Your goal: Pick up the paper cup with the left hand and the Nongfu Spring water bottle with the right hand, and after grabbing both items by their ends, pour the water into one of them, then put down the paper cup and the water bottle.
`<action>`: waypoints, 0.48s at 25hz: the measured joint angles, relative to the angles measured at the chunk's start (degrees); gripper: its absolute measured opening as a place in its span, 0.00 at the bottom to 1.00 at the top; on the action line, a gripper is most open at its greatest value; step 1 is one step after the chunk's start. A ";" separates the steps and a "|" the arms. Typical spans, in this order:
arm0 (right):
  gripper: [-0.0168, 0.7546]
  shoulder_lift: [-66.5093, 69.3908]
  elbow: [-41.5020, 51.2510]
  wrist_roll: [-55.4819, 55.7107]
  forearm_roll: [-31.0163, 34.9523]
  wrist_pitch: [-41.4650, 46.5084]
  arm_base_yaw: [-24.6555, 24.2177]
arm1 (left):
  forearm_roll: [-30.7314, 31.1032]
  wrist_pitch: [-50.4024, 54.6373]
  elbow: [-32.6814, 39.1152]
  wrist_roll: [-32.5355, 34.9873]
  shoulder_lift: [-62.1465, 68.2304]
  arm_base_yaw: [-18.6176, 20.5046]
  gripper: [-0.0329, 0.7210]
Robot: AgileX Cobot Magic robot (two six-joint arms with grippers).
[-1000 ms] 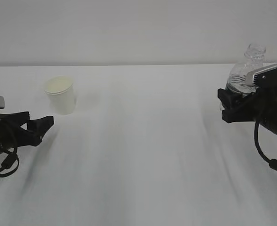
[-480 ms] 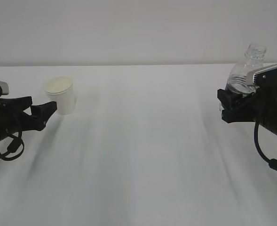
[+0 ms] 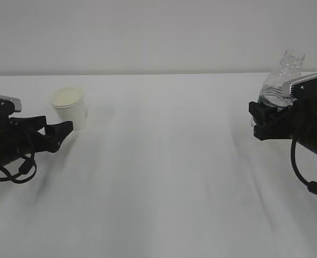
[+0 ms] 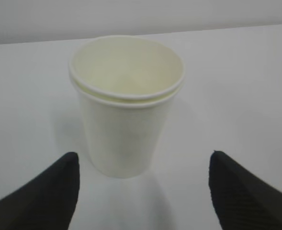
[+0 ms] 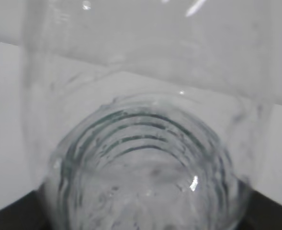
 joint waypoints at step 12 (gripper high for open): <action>0.61 0.00 0.00 0.00 0.00 0.00 0.00 | 0.00 1.76 -4.81 -0.71 3.65 0.00 0.85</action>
